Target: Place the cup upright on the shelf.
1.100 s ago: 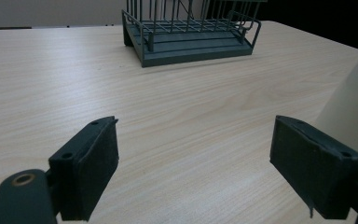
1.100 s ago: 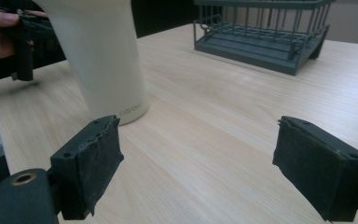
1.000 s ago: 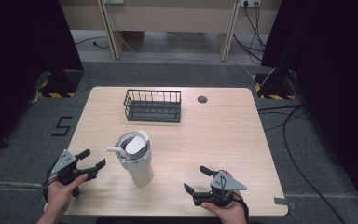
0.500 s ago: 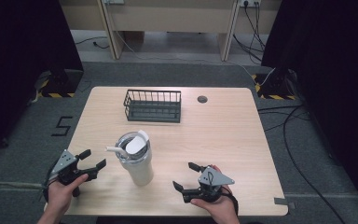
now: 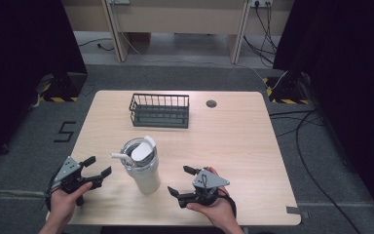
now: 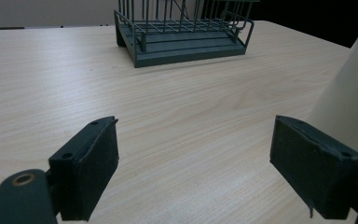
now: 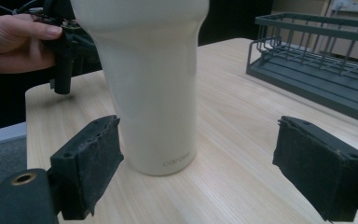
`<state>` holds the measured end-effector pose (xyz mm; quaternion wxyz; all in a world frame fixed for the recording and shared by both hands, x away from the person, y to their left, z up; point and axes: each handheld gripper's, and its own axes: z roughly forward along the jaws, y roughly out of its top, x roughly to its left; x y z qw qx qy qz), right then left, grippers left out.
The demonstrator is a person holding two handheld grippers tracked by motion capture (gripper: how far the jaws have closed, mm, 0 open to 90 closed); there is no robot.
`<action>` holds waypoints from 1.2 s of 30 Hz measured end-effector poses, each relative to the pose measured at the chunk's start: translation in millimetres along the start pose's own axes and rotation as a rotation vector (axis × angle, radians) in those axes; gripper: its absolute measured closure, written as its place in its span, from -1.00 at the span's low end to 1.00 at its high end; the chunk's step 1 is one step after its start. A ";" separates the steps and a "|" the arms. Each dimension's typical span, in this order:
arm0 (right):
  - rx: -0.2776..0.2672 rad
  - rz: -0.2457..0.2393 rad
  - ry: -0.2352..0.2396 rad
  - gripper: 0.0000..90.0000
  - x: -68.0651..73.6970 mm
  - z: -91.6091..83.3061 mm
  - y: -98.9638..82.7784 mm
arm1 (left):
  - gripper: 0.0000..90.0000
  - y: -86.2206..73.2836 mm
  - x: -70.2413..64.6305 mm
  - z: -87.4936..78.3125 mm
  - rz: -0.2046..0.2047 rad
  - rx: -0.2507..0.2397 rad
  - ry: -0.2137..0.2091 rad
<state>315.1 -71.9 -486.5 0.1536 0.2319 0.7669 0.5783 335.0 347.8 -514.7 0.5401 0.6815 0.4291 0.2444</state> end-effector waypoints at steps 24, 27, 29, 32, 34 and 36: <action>0.021 -0.020 0.077 -0.67 10.8 54.5 8.2 | -0.67 0.6 -1.0 0.4 0.004 0.000 -0.009; 0.023 -0.022 0.084 -0.67 12.1 59.2 8.8 | -0.67 0.8 -1.0 0.3 0.005 0.000 -0.009; 0.020 -0.025 0.093 -0.67 13.8 65.3 10.4 | -0.67 0.8 -1.1 0.4 0.005 -0.001 -0.011; 0.024 -0.025 0.096 -0.67 14.4 68.6 10.8 | -0.67 0.9 -1.2 0.5 0.006 0.000 -0.012; 0.026 -0.023 0.099 -0.67 14.9 73.2 10.2 | -0.67 1.0 -1.4 0.5 0.007 -0.002 -0.014; 0.027 -0.025 0.098 -0.67 14.9 74.6 10.0 | -0.67 1.0 -1.4 0.5 0.007 -0.002 -0.014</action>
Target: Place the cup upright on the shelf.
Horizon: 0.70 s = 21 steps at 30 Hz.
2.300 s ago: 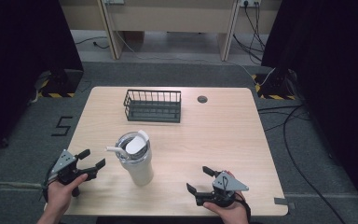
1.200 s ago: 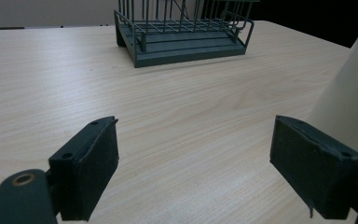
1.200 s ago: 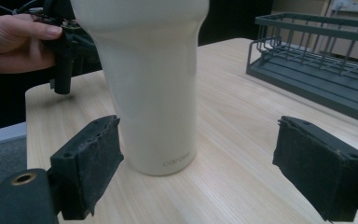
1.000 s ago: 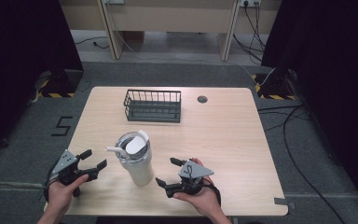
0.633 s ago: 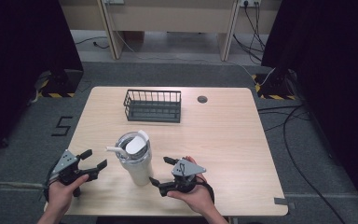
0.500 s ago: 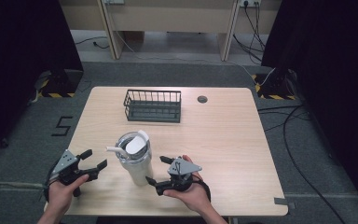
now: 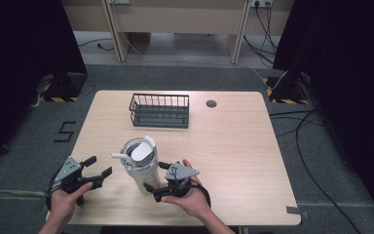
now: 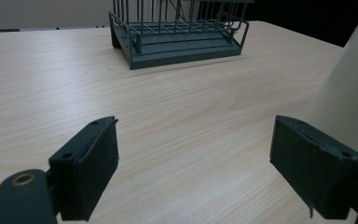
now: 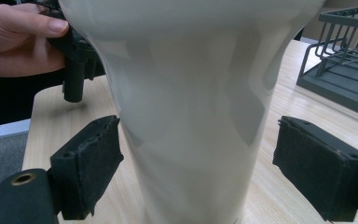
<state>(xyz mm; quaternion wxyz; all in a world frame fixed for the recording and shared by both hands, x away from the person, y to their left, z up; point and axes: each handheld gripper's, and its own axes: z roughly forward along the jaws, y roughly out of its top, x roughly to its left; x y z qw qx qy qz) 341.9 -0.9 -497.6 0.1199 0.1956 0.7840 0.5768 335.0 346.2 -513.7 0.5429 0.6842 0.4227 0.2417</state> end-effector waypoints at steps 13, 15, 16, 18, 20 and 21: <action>0.004 0.007 0.003 -0.80 0.8 23.5 0.1 | -0.67 0.3 0.8 -0.2 -0.001 -0.001 0.000; 0.003 0.010 0.003 -0.83 0.6 26.2 -0.1 | -0.67 0.3 0.7 -0.1 -0.001 -0.002 -0.001; 0.002 0.010 0.001 -0.85 0.4 28.4 -0.4 | -0.67 0.4 0.7 -0.1 -0.001 -0.002 -0.002; 0.000 0.007 -0.003 -0.87 -0.1 30.0 -0.5 | -0.67 0.4 0.8 -0.3 -0.001 -0.002 -0.001; -0.003 -0.001 -0.005 -0.86 0.5 33.7 -1.0 | -0.67 0.5 1.0 -0.5 0.000 -0.003 -0.001; -0.009 -0.010 -0.003 -0.82 0.5 34.7 -1.1 | -0.67 0.5 1.2 -0.6 0.000 -0.003 -0.001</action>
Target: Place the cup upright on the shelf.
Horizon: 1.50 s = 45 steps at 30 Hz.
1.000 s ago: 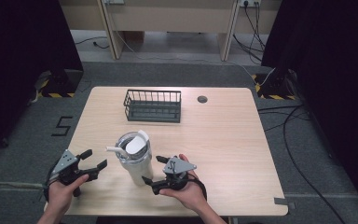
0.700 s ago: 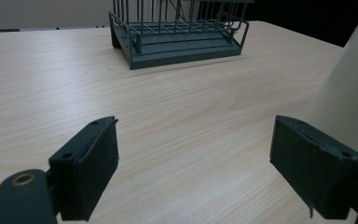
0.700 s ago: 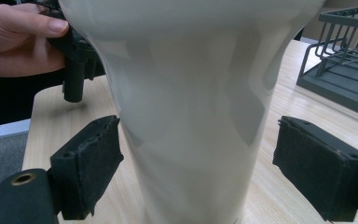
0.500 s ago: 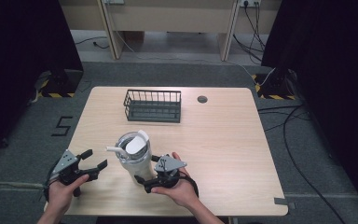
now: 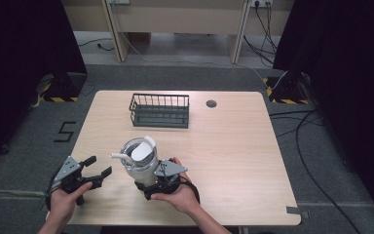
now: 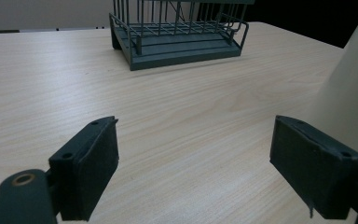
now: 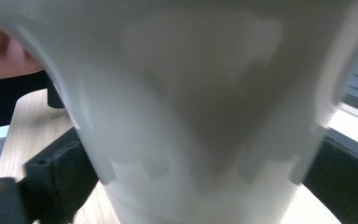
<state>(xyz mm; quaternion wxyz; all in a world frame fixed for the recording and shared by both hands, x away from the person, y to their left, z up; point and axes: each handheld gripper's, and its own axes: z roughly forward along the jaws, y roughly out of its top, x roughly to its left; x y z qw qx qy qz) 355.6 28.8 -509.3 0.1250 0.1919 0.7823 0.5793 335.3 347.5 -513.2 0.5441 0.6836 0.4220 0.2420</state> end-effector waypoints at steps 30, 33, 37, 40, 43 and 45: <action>0.015 -0.014 0.019 -0.74 0.1 1.1 3.3 | -0.67 0.5 -0.1 0.7 0.002 0.000 -0.008; 0.018 -0.010 0.027 -0.74 1.0 1.1 4.1 | -0.67 0.6 0.1 0.4 0.004 0.001 -0.007; 0.017 -0.016 0.035 -0.74 3.2 1.5 5.0 | -0.67 0.6 0.1 0.2 0.003 0.000 -0.006; 0.011 -0.019 0.031 -0.74 4.1 0.3 7.7 | -0.67 0.7 0.3 0.2 0.003 -0.001 -0.006; 0.006 -0.021 0.029 -0.74 3.4 -0.9 10.0 | -0.67 0.6 0.5 0.1 0.003 -0.001 -0.005; 0.001 -0.023 0.026 -0.74 2.1 -2.1 11.6 | -0.67 0.6 0.6 0.1 0.002 -0.001 -0.005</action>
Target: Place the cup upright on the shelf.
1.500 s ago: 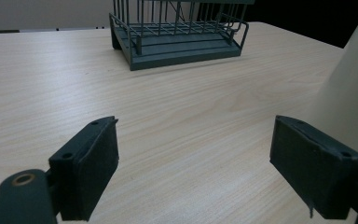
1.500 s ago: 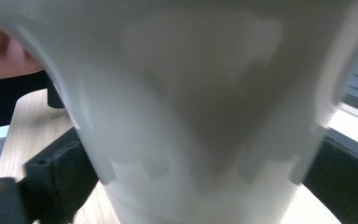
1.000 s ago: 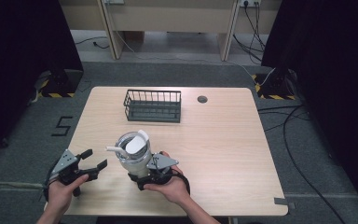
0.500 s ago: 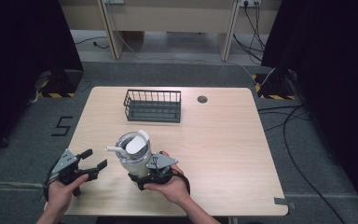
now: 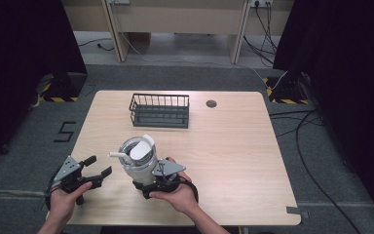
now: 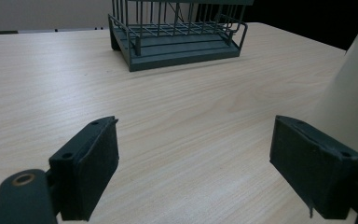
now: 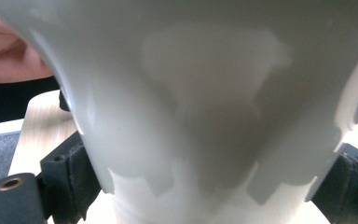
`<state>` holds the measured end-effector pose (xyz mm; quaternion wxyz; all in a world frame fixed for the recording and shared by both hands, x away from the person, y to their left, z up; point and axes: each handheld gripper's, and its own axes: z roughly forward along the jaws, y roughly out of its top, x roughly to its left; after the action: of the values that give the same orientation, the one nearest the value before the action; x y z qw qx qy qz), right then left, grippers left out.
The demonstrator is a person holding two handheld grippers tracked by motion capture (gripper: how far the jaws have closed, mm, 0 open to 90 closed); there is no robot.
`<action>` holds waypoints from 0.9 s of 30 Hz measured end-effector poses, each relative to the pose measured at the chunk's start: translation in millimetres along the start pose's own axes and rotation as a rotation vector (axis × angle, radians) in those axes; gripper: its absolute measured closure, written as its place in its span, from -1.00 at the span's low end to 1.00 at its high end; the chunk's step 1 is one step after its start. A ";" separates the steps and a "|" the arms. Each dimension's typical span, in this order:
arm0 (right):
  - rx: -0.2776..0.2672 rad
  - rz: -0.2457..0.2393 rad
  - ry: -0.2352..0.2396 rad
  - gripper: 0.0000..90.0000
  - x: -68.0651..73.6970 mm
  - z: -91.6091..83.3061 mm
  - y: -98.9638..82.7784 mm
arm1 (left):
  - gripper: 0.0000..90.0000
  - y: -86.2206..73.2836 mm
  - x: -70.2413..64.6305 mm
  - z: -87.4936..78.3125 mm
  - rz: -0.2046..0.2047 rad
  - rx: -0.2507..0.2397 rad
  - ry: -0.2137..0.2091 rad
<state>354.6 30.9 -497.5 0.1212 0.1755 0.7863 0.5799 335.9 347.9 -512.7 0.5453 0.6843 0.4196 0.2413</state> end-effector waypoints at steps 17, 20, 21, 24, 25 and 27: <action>-0.030 0.013 -0.060 -0.74 -17.3 -14.2 13.6 | -0.67 -0.1 0.3 -0.5 -0.001 0.000 0.004; -0.031 0.015 -0.072 -0.74 -20.3 -16.6 15.2 | -0.67 -0.1 0.3 -0.4 -0.001 0.001 0.003; -0.031 0.015 -0.072 -0.74 -20.3 -16.6 15.2 | -0.67 -0.1 0.3 -0.4 -0.001 0.001 0.003; -0.029 0.017 -0.072 -0.74 -23.6 -19.1 17.4 | -0.67 -0.2 0.1 -0.5 -0.001 0.001 0.003; -0.029 0.017 -0.072 -0.74 -23.6 -19.1 17.4 | -0.67 -0.2 0.1 -0.5 -0.001 0.001 0.003; -0.031 0.017 -0.081 -0.74 -24.7 -20.4 18.1 | -0.67 -0.2 0.1 -0.3 -0.001 0.001 0.002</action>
<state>371.5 7.7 -474.5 0.1507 0.2034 0.7701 0.5856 335.7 348.2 -512.8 0.5446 0.6842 0.4205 0.2417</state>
